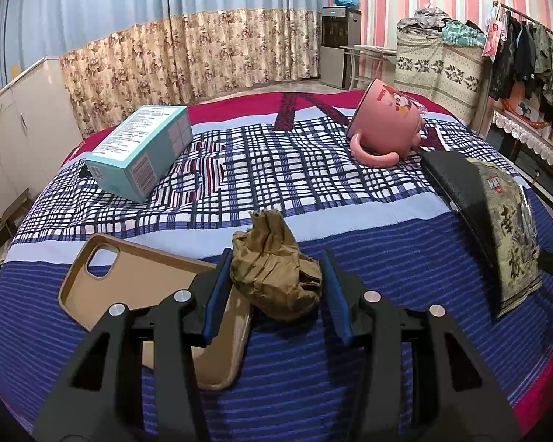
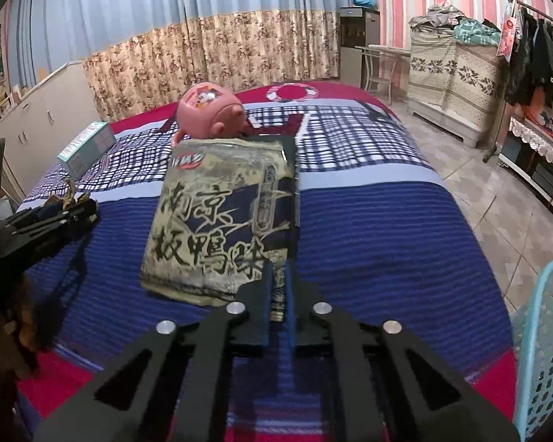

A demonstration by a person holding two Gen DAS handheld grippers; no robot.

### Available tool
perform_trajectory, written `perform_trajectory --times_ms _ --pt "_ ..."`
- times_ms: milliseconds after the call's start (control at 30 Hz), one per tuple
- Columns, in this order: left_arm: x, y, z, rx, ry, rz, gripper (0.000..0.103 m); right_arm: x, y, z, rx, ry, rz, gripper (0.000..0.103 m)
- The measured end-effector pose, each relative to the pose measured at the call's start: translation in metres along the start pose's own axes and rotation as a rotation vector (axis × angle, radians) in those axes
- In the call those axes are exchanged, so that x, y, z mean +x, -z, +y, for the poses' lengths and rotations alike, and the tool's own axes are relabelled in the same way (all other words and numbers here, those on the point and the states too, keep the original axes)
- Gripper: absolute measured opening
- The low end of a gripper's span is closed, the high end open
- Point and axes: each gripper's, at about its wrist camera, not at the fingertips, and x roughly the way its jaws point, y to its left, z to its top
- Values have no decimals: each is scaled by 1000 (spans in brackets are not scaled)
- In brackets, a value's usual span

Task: Collect trash
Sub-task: 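Lift and carry the cloth and snack package over the basket with both tools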

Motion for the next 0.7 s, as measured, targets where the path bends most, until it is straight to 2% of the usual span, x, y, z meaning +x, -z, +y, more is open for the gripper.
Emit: perform_trajectory --times_ms 400,433,500,533,567,700 --pt "-1 -1 4 -15 0 -10 46 -32 6 -48 66 48 -19 6" --pt "-3 -1 5 -22 2 -12 46 -33 6 -49 78 39 -24 10" --pt "-8 -2 8 -32 3 -17 46 -33 3 -46 96 25 -40 41" --pt "-11 -2 9 -29 -1 -16 46 -33 2 -43 100 22 -48 77" --pt "-16 -3 9 -20 -11 -21 46 -32 0 -38 101 13 -68 84" --pt "-40 -5 12 2 -8 -53 46 -22 -6 -12 63 -4 -82 84"
